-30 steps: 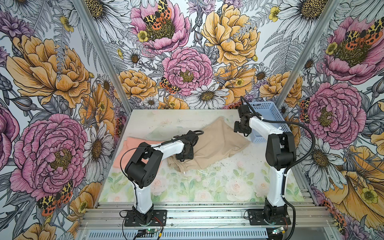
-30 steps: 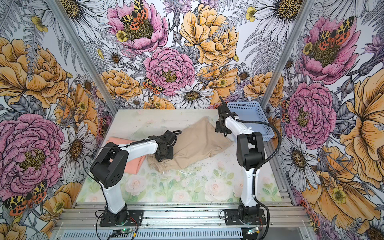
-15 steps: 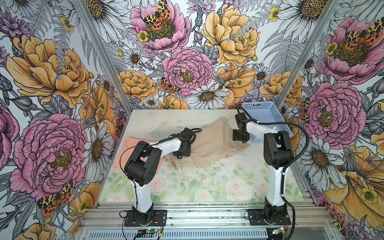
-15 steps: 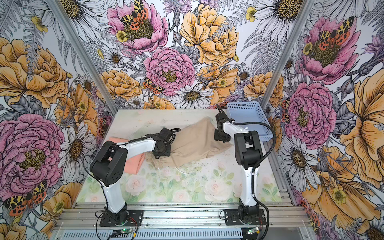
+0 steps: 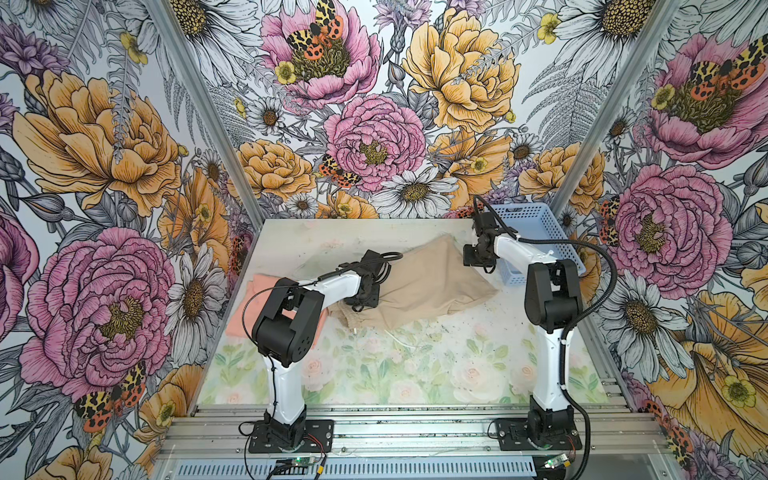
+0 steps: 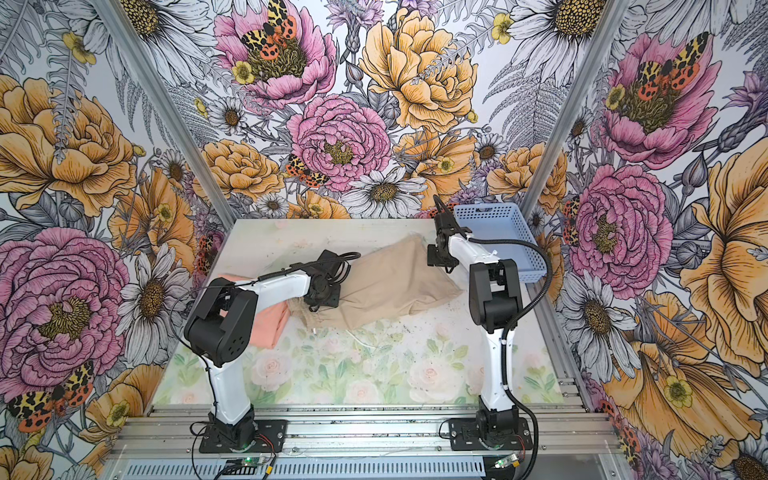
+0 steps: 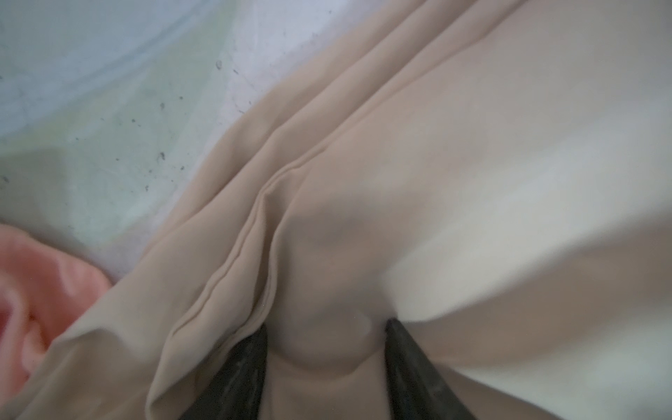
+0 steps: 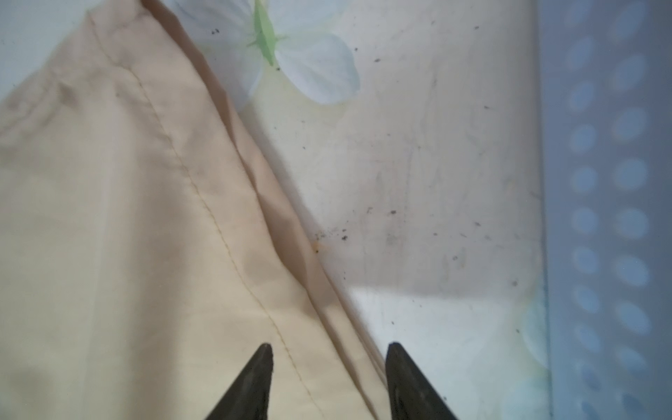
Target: Fold and stack the mixed laundry pile
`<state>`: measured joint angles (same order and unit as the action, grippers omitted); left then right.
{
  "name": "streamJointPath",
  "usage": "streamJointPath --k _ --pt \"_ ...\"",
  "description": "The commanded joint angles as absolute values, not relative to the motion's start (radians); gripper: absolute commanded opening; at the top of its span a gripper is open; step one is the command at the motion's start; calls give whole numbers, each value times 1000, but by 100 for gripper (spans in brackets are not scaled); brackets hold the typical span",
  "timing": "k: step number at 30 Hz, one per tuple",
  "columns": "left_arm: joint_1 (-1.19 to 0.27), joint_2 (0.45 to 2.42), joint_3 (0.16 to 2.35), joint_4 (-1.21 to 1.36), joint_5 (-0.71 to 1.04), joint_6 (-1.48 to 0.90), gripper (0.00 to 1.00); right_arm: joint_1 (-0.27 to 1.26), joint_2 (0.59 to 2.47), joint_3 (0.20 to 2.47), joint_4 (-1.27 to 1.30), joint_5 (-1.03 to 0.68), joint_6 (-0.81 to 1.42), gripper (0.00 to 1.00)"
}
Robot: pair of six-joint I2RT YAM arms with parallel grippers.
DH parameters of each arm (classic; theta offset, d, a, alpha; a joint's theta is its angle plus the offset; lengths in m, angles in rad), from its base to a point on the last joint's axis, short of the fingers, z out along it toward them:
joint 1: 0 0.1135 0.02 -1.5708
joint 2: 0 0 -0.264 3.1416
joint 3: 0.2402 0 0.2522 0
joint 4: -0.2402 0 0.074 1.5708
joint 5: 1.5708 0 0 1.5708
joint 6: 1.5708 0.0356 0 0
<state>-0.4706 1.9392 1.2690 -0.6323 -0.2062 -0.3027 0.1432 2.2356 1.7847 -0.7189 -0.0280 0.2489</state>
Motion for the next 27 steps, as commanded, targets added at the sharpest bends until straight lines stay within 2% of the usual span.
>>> streamJointPath --k 1,5,12,14,22,27 --pt "-449 2003 1268 -660 -225 -281 53 136 2301 1836 -738 -52 233 48" --pt "-448 2018 1282 -660 -216 -278 52 136 2330 1882 -771 -14 239 43" --pt "-454 2026 1286 -658 -193 -274 51 124 2340 1880 -823 2 235 6" --pt "-457 2030 1287 -658 -181 -270 51 113 2330 1868 -824 10 236 0" --pt "-479 2058 1321 -658 -157 -250 50 45 2256 1815 -830 111 266 0" --pt "-493 2082 1364 -658 -135 -232 50 16 2226 1794 -834 110 271 0"
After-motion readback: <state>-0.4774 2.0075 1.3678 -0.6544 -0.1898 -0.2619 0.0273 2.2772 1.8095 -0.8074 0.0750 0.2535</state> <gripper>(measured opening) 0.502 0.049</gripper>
